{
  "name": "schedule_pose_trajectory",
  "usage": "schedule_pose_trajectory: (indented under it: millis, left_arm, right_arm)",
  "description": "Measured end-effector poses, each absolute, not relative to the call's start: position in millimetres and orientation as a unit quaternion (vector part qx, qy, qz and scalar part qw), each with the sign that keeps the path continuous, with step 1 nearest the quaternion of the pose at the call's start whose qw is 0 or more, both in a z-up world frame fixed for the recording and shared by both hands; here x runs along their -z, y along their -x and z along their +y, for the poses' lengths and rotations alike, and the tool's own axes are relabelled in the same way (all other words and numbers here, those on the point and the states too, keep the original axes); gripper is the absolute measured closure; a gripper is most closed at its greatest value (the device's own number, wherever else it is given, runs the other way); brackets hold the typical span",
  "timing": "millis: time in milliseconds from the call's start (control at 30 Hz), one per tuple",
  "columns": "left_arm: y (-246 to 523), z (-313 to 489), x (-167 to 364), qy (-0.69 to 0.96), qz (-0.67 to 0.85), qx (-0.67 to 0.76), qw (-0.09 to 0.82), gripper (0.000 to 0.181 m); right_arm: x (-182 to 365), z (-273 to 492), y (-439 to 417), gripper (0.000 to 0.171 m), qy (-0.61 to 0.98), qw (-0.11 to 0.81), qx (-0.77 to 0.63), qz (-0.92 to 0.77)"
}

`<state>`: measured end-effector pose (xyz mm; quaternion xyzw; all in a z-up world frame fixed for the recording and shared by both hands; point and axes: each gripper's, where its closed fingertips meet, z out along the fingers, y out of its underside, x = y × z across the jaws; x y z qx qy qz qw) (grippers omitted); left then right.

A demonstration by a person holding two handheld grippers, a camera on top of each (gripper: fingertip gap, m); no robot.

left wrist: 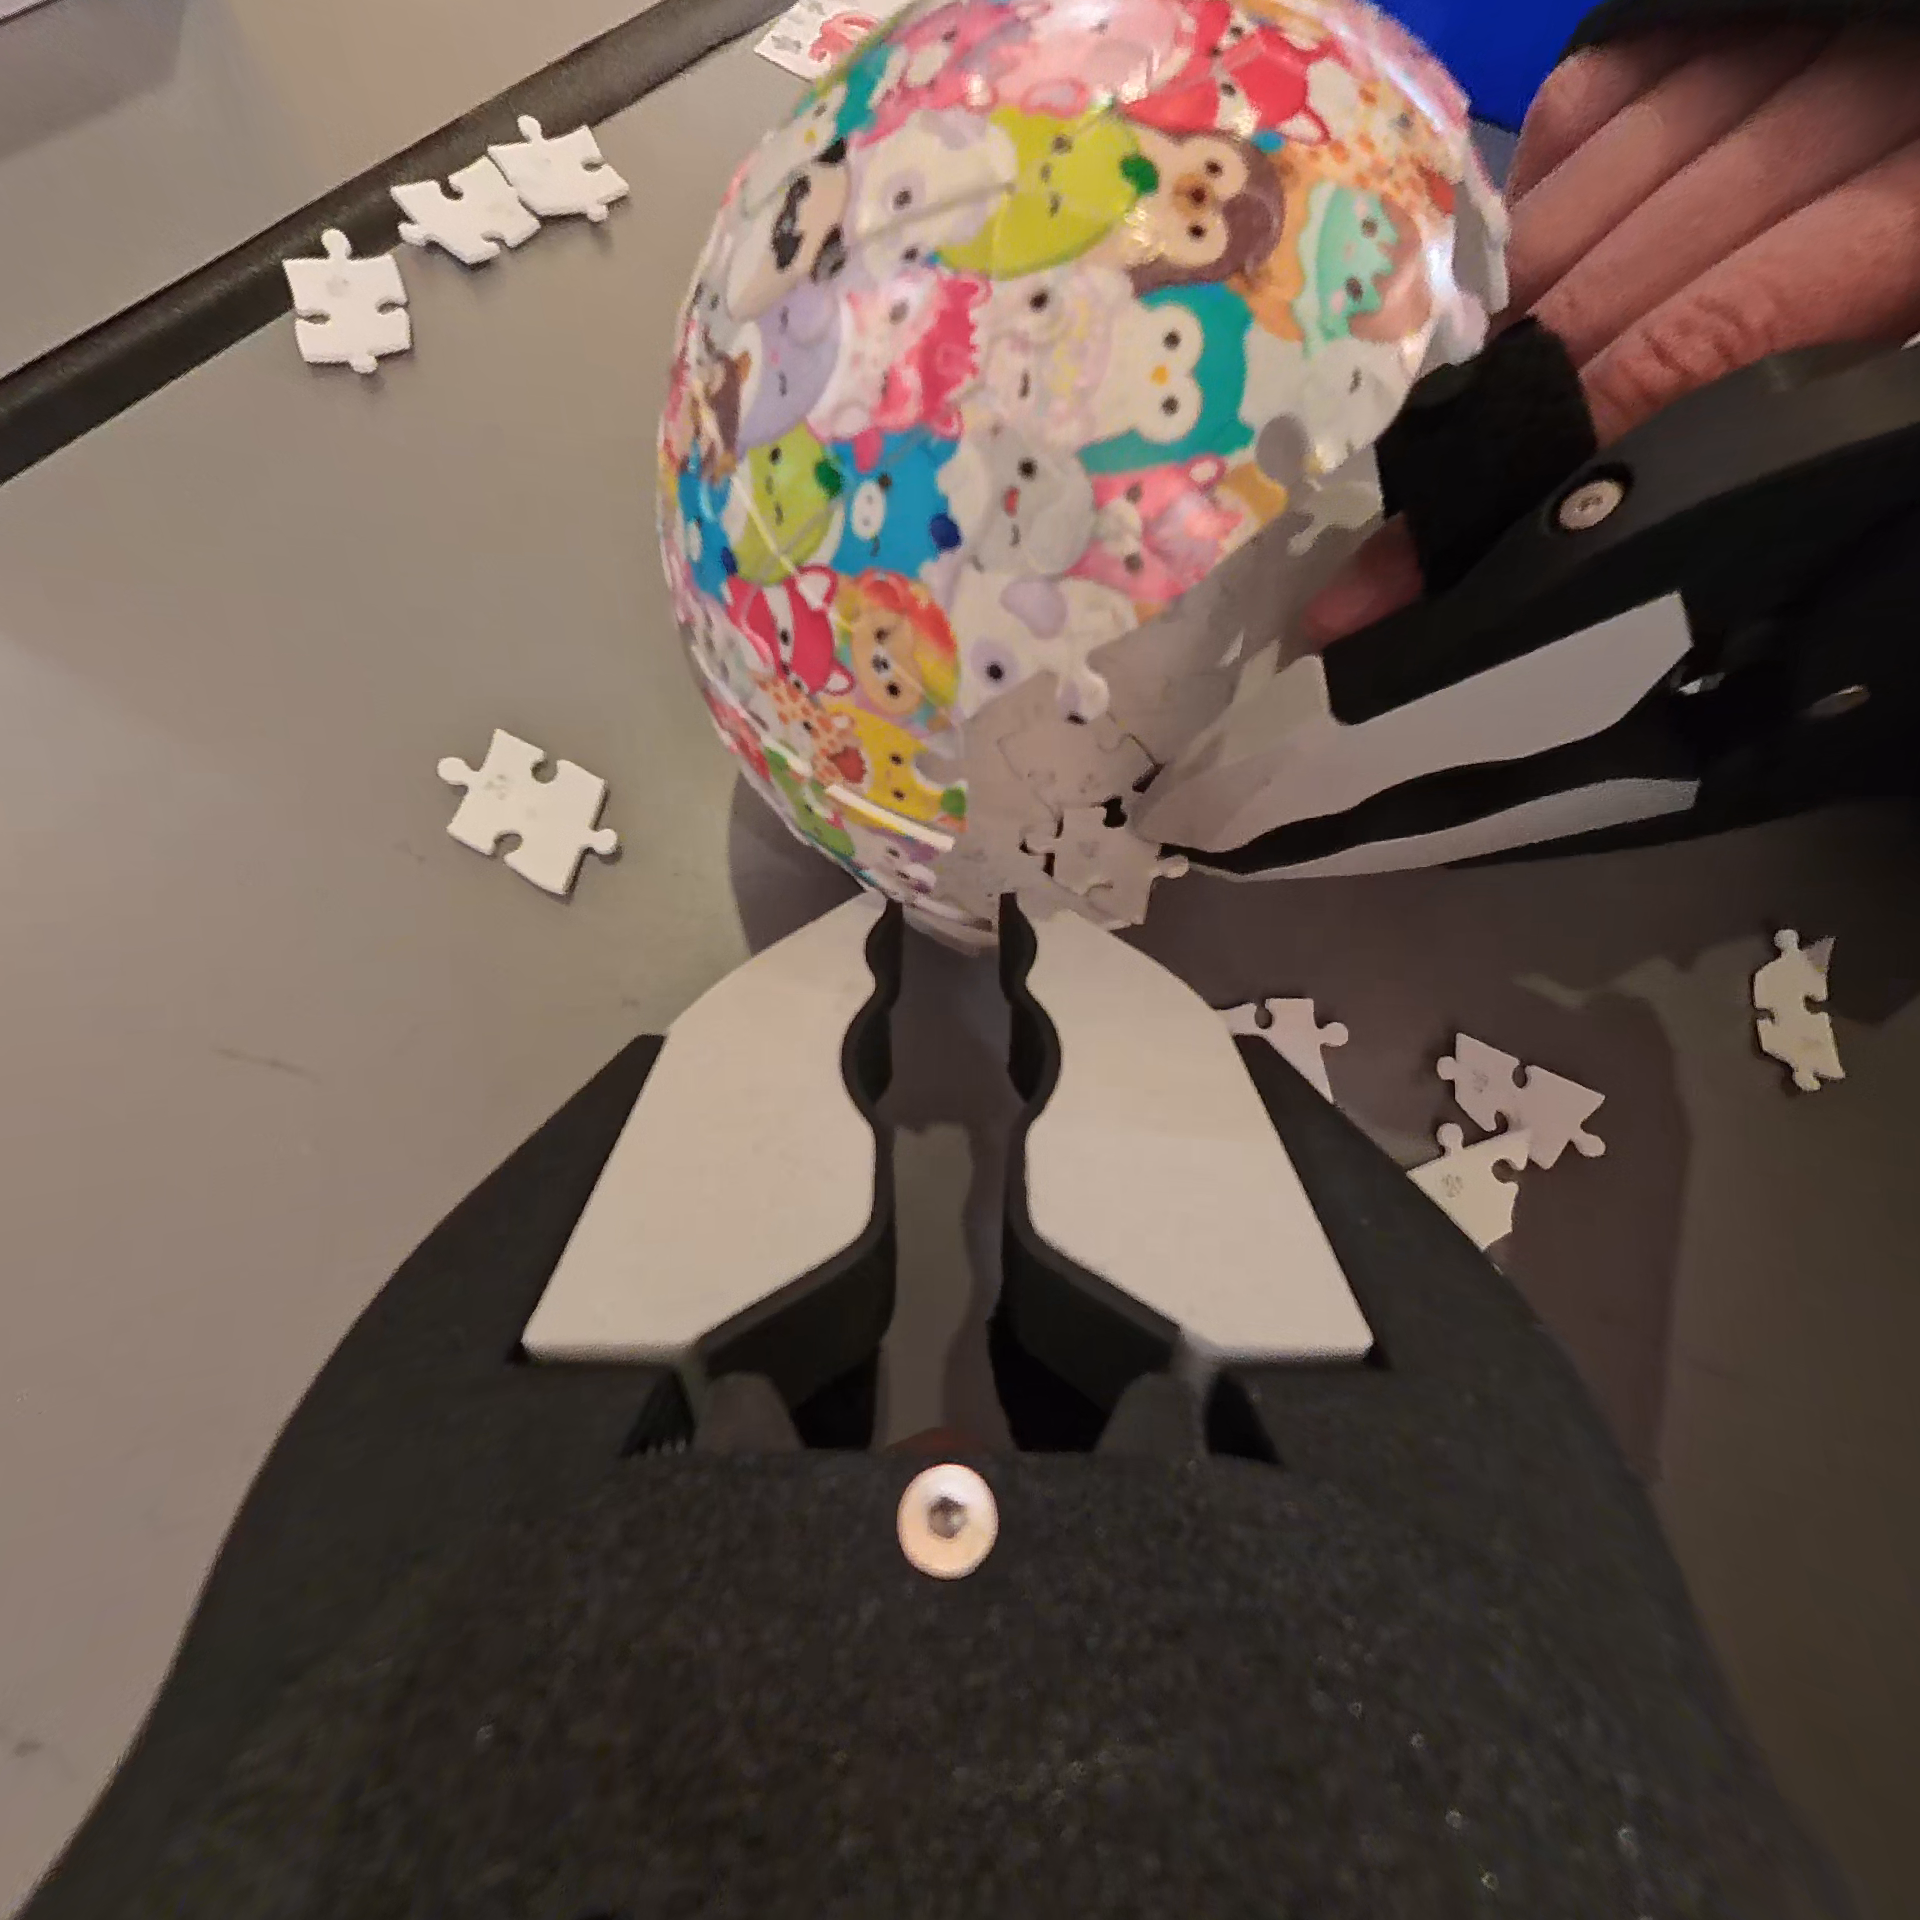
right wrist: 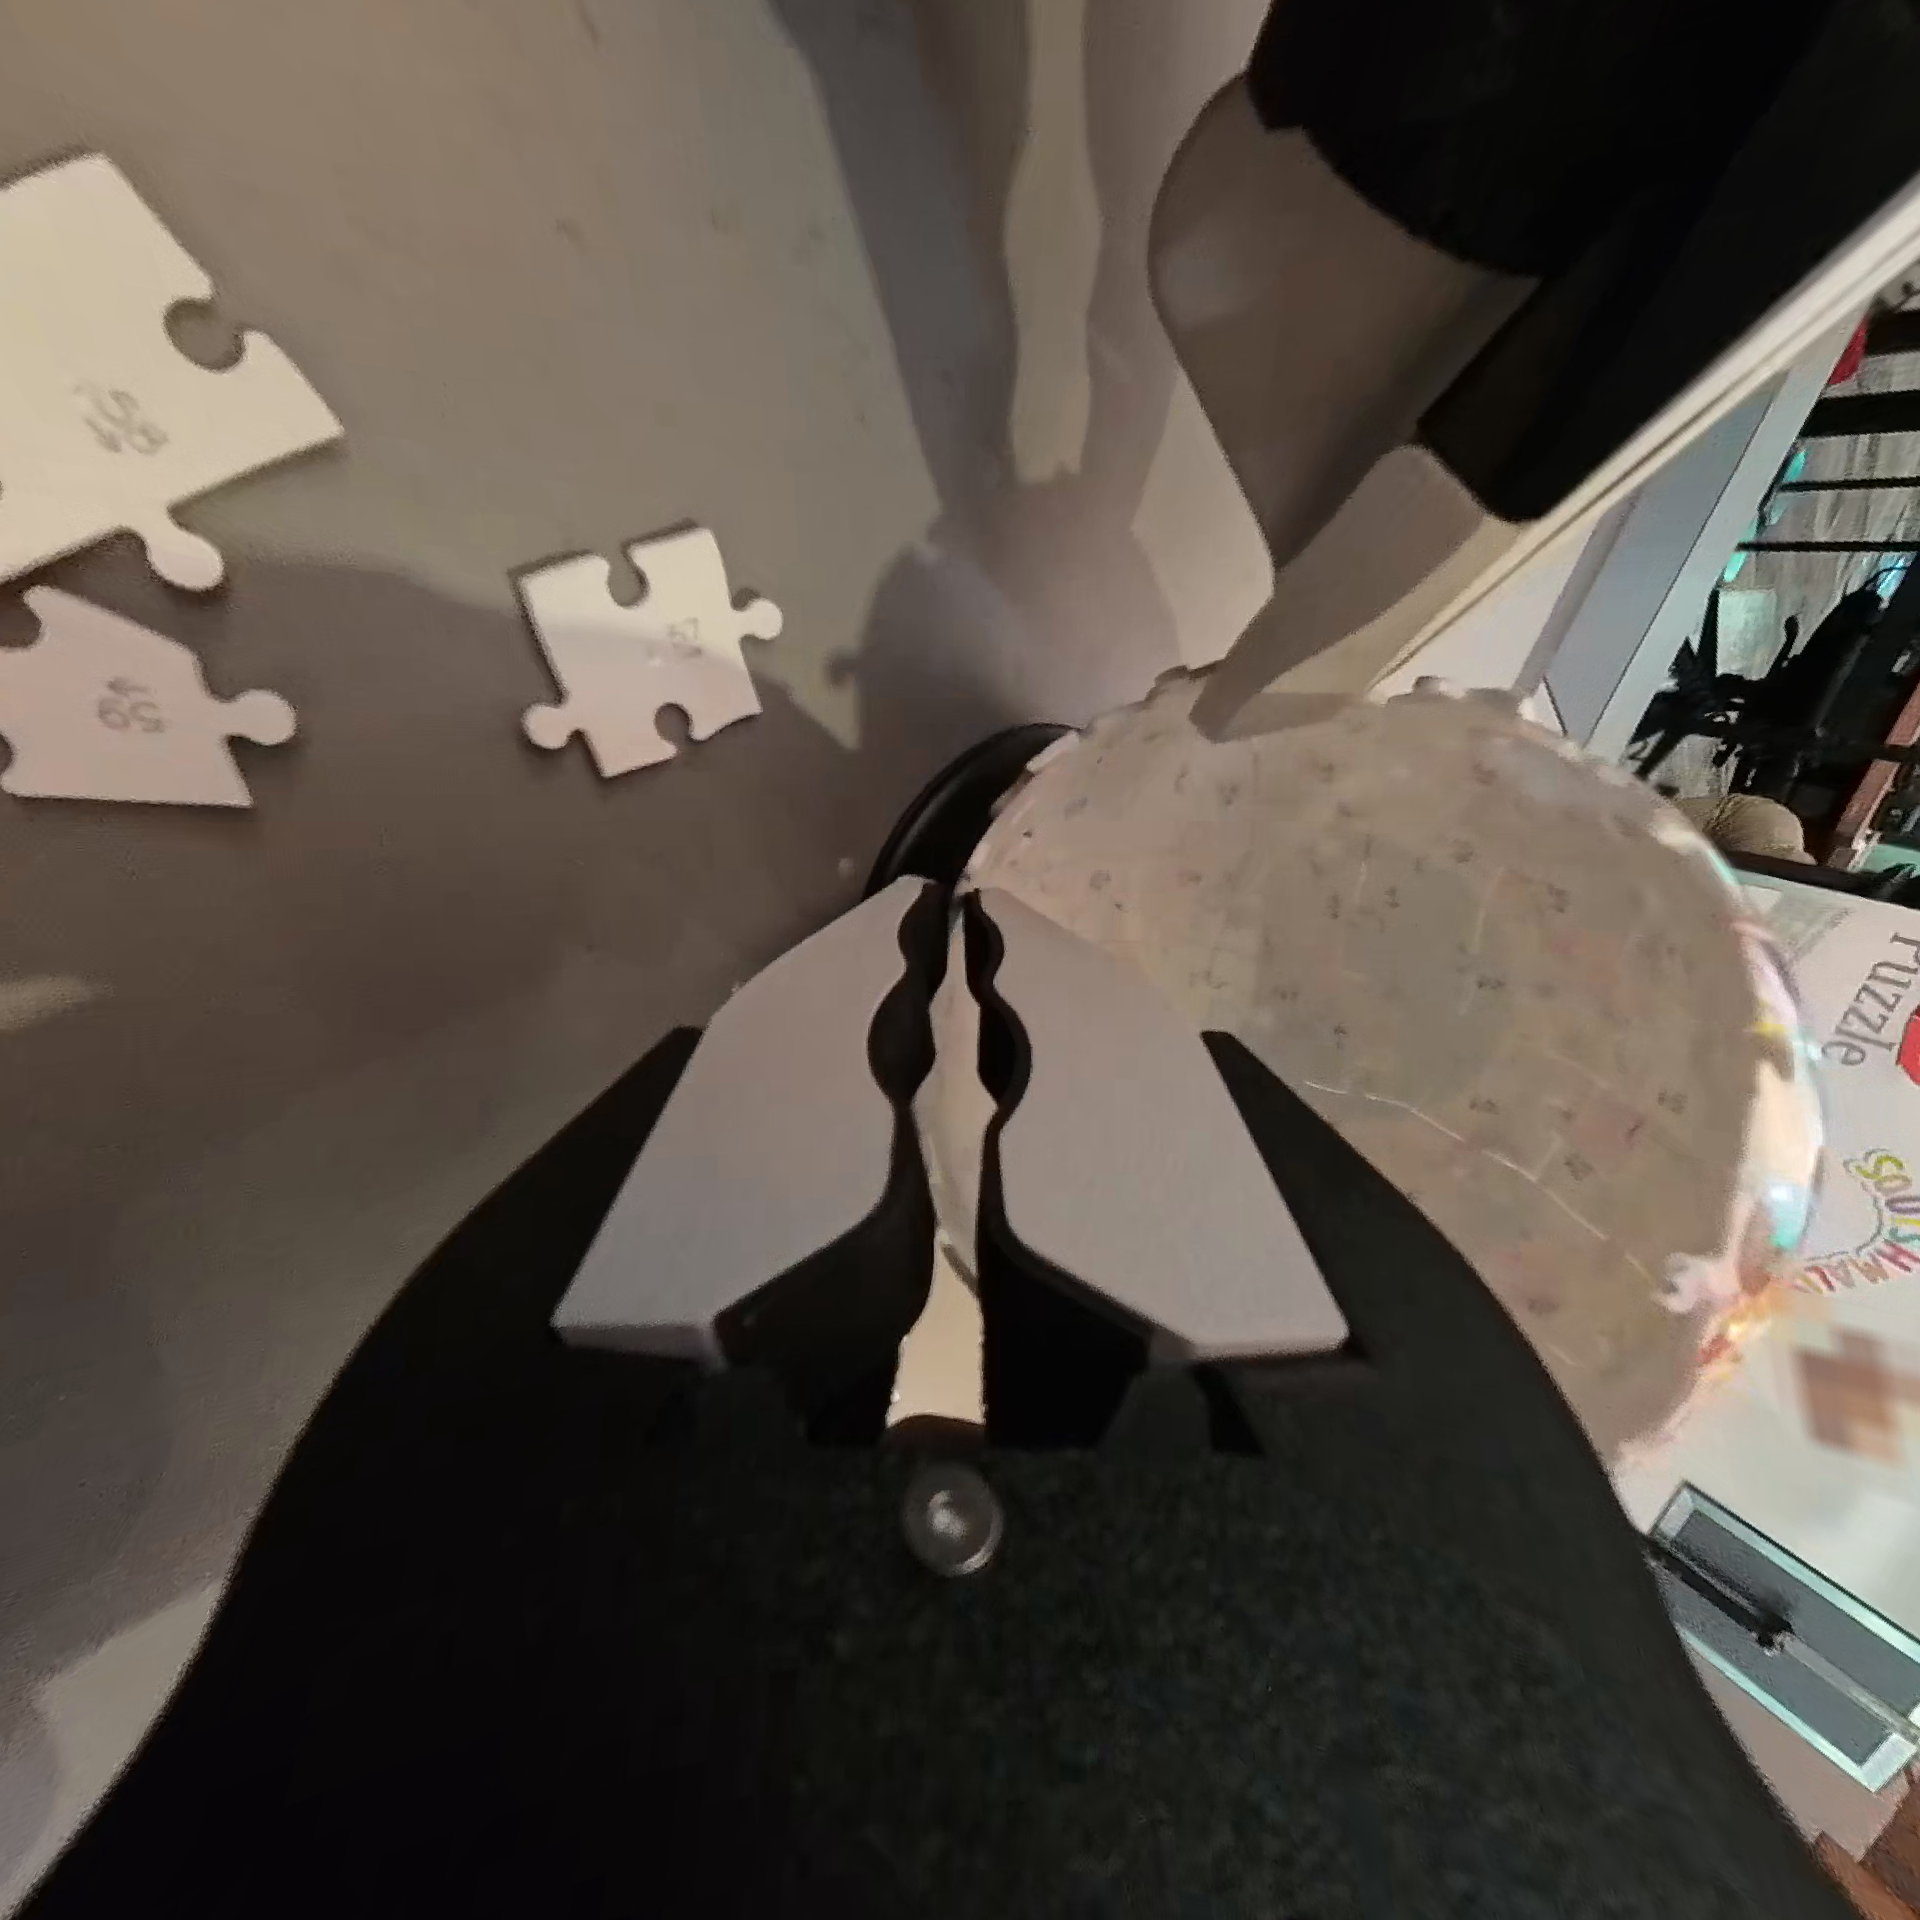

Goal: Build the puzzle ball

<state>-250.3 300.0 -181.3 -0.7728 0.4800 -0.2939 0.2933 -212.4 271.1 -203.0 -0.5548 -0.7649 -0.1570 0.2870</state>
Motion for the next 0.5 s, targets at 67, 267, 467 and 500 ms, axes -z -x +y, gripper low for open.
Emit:
schedule_pose_trajectory:
  millis: [67,267,467,500]
  left_arm:
    - [250.3,299.5,181.6,0.773,0.480,0.295,0.293,0.164]
    - [250.1,299.3,182.0,0.773,0.480,0.294,0.293,0.164]
    - [249.5,299.4,181.9,0.772,0.482,0.290,0.296,0.164]
    - [249.4,299.5,181.9,0.772,0.482,0.290,0.296,0.164]
  right_arm:
    - [203.7,270.5,211.5,0.168,0.553,0.287,0.156,-0.767]
    - [203.8,270.0,211.2,0.168,0.546,0.288,0.150,-0.772]
    - [204.5,270.3,212.4,0.168,0.550,0.282,0.138,-0.774]
    - [204.9,270.9,212.3,0.168,0.552,0.280,0.137,-0.773]
